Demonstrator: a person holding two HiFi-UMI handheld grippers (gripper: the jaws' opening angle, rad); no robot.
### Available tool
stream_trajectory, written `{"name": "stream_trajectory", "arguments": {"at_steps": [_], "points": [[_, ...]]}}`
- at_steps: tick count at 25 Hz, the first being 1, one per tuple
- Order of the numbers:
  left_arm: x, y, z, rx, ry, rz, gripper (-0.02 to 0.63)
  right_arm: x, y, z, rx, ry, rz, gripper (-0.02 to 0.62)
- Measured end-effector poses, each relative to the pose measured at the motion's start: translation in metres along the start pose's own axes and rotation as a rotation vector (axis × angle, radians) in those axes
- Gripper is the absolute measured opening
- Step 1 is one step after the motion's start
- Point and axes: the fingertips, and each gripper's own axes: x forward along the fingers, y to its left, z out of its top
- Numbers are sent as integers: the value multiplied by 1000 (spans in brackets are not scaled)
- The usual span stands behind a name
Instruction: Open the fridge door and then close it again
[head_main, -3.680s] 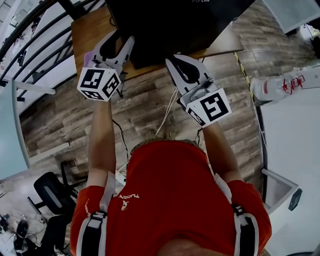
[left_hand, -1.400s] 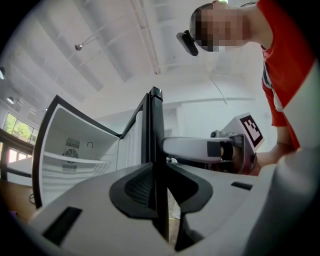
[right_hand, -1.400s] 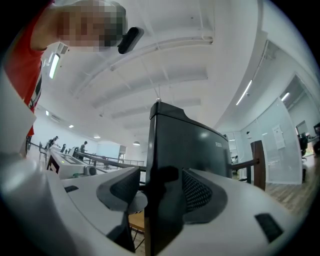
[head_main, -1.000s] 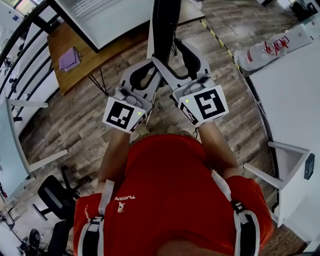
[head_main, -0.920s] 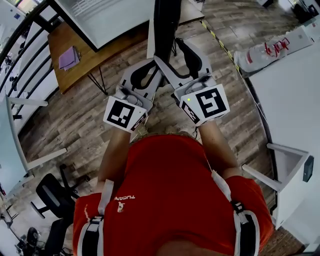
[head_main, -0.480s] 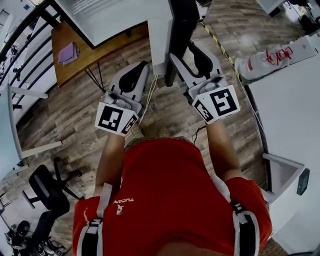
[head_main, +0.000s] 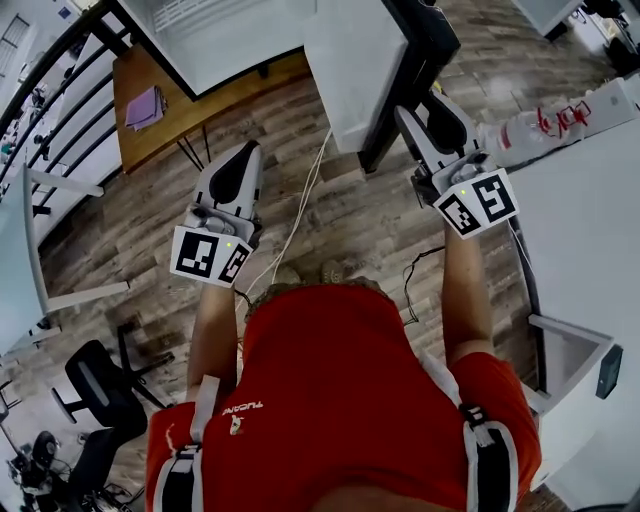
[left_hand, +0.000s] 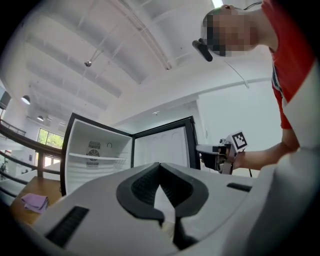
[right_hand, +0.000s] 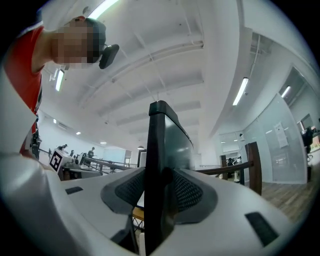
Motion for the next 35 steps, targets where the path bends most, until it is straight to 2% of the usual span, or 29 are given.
{"name": "stream_trajectory", "arguments": {"at_steps": [4,10,18,28,35], "points": [[-8,17,4,5,3,5,9,-9,-14,0,35,-15,-25,181],[-15,46,10,5,-12,39,9,-15,-33,1,19,-16,-68,164],[-19,58,12,12,-6,43,9,-22,-47,3,1,8,-105,155],[-26,63,9,8,-4,41,9,-10,-25,1,1,-4,-95,156],[-29,60,10,9,-7,31,9,5,9,2,-55,-4,-70,160]]}}
